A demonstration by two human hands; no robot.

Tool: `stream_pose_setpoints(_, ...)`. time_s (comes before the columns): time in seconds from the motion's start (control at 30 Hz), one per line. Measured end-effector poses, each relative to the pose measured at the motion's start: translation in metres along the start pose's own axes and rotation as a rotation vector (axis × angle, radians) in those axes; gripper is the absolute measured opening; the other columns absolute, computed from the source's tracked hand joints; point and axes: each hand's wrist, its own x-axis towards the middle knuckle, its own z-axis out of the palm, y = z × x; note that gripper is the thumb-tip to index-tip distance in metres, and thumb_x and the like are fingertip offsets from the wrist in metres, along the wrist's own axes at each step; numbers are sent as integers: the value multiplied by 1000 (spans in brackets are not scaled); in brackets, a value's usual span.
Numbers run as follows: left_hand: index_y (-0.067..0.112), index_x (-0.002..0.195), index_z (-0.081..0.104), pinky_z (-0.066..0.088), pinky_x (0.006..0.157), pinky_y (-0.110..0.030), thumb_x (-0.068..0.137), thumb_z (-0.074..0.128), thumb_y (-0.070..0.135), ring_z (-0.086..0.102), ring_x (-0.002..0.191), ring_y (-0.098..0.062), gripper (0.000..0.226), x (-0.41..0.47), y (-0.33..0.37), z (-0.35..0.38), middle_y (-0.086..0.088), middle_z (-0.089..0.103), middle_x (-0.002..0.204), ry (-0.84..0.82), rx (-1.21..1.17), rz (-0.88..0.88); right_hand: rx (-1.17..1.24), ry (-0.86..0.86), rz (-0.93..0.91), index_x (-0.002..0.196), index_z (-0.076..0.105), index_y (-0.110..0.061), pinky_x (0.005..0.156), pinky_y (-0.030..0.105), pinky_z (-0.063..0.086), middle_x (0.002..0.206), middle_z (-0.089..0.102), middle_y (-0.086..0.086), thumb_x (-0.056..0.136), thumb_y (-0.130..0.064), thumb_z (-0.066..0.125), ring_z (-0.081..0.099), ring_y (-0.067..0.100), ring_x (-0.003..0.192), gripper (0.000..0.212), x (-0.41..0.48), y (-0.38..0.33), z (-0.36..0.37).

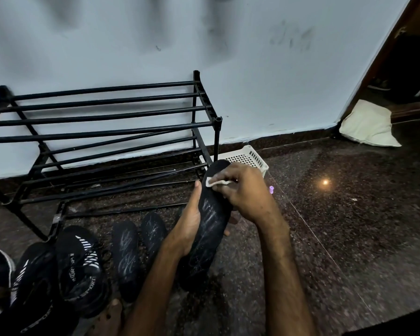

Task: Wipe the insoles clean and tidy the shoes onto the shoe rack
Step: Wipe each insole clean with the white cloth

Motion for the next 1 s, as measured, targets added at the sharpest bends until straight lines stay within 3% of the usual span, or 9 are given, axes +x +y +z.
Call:
stream_pose_setpoints(0.13, 12, 118, 70, 55, 63, -39, 98, 16, 65, 68, 77, -28, 78, 1, -1, 2, -20, 69, 103, -17, 6, -19, -81, 319, 85, 101, 75, -19, 87, 37, 56, 101, 63, 0, 83, -11, 75, 59, 15, 90, 20, 2, 6, 3)
stream_pose_setpoints(0.27, 12, 111, 74, 57, 59, -40, 97, 20, 67, 68, 75, -28, 78, 3, -3, 2, -20, 70, 97, 7, -74, -3, 39, -15, 86, 91, 78, -21, 84, 33, 55, 95, 67, -4, 79, -11, 79, 62, 8, 86, 16, -8, 9, -2)
stream_pose_setpoints(0.37, -2, 128, 59, 58, 58, -42, 95, 25, 68, 66, 74, -32, 85, 6, -2, -1, -27, 59, 101, 26, -118, 7, -31, 65, 118, 90, 78, -22, 83, 26, 55, 93, 67, -5, 79, -11, 79, 62, 5, 85, 16, -12, 20, -3)
stream_pose_setpoints(0.43, -1, 128, 57, 58, 56, -43, 96, 23, 67, 67, 72, -32, 83, 6, 0, -3, -26, 58, 102, 33, -138, 6, -32, 117, 124, 91, 78, -21, 80, 20, 55, 95, 65, -6, 80, -10, 79, 63, 5, 85, 16, -13, 20, -1)
stream_pose_setpoints(0.57, 12, 108, 74, 58, 57, -41, 96, 15, 67, 67, 70, -27, 82, 4, 0, -2, -20, 69, 95, -15, -78, -7, 67, -155, 139, 81, 78, -20, 63, 16, 51, 86, 65, -10, 76, -4, 80, 65, 7, 74, 17, -16, 17, -2)
stream_pose_setpoints(0.7, 3, 120, 65, 59, 61, -45, 95, 20, 68, 69, 76, -33, 83, 6, -1, -2, -24, 67, 101, 45, -54, -10, -71, 164, 131, 92, 77, -21, 83, 21, 55, 96, 64, -5, 81, -6, 77, 62, 7, 85, 19, -10, 20, -1)
stream_pose_setpoints(0.73, 3, 124, 63, 59, 64, -46, 94, 20, 69, 69, 80, -34, 83, 5, 0, -1, -25, 67, 106, 49, -44, -11, -60, 174, 131, 94, 77, -21, 85, 22, 55, 98, 64, -5, 81, -7, 77, 62, 6, 87, 19, -10, 20, 0)
stream_pose_setpoints(0.87, 18, 108, 76, 58, 71, -49, 96, 14, 68, 64, 95, -36, 81, 3, 3, -1, -22, 67, 115, 44, -33, -41, 51, -149, 146, 83, 79, -22, 80, 30, 57, 88, 68, -9, 76, -6, 80, 65, 6, 82, 17, -16, 17, -2)
stream_pose_setpoints(1.0, 10, 125, 64, 58, 68, -50, 96, 17, 68, 68, 89, -34, 80, 3, 1, 2, -24, 67, 114, 9, -19, -64, -86, 219, 129, 96, 76, -18, 88, 28, 55, 99, 65, -2, 82, -7, 75, 61, 10, 89, 18, -6, 11, -3)
